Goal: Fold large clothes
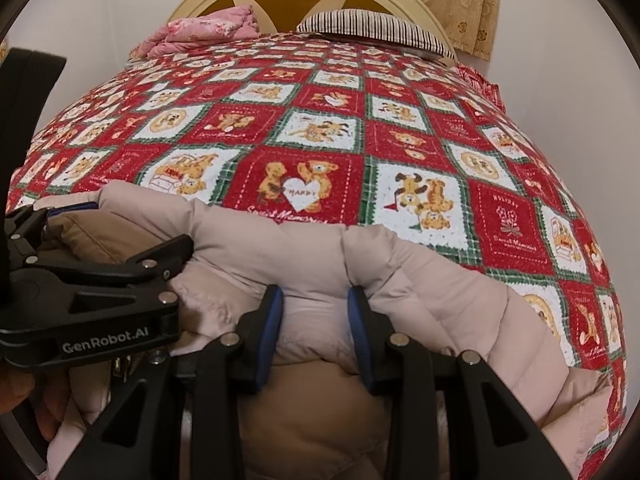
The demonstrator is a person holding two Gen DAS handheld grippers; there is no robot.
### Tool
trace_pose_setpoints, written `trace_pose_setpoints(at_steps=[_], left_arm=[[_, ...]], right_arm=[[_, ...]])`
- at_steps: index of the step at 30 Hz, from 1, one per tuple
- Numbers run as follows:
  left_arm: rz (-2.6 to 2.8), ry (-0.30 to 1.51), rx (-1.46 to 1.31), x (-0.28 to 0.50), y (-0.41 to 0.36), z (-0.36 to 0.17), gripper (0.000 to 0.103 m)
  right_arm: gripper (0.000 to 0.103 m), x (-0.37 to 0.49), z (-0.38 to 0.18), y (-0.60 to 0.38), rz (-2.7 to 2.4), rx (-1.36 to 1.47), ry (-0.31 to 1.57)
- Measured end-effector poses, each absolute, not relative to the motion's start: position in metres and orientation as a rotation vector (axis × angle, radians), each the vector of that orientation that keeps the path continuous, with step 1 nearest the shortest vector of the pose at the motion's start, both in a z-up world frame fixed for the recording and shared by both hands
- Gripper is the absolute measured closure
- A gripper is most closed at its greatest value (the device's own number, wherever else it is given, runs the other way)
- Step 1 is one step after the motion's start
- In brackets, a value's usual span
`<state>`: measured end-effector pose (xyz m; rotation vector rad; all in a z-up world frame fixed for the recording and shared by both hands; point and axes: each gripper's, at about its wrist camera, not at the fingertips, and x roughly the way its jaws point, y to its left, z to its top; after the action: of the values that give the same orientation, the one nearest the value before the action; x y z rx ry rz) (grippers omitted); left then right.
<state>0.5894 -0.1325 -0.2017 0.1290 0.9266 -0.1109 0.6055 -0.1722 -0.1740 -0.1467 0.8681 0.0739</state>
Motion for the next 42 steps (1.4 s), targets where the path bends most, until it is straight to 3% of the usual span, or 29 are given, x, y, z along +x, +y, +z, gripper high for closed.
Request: trace_pose_setpoints(at_steps=[4, 6, 7, 8, 15, 25, 32, 40, 42], left_arm=[[-0.139, 0.935, 0.134, 0.585, -0.126, -0.179, 0.001], [-0.155, 0.861, 0.152, 0.569, -0.119, -0.149, 0.001], [-0.166, 0.821, 0.153, 0.561, -0.114, -0.134, 0.001], [-0.182, 0.783, 0.153, 0.547, -0.107, -0.117, 0.001], [-0.264, 0.722, 0.11, 0.42, -0.031, -0.071, 0.001], [-0.213, 0.799, 0.022, 0.237, 0.093, -0.115, 0.001], [-0.148, 0.867, -0.082, 0.18, 0.139, -0.168, 0.001], [-0.23, 0.845, -0.086, 0.161, 0.114, -0.179, 0.001], [-0.245, 0.842, -0.069, 0.156, 0.108, -0.181, 0.011]], right_arm=[[0.062, 0.609, -0.165, -0.173, 0.115, -0.189, 0.905], [0.05, 0.6, -0.153, -0.18, 0.123, -0.186, 0.899], [0.035, 0.593, -0.146, -0.184, 0.12, -0.177, 0.884], [0.026, 0.584, -0.138, -0.189, 0.121, -0.166, 0.863], [0.025, 0.491, -0.104, -0.242, 0.146, -0.042, 0.892], [0.019, 0.311, -0.102, -0.31, 0.094, 0.077, 0.958], [0.019, 0.217, -0.117, -0.329, 0.034, 0.176, 0.942], [0.022, 0.172, -0.163, -0.315, 0.024, 0.227, 0.994], [0.028, 0.159, -0.166, -0.315, 0.012, 0.229, 0.962]])
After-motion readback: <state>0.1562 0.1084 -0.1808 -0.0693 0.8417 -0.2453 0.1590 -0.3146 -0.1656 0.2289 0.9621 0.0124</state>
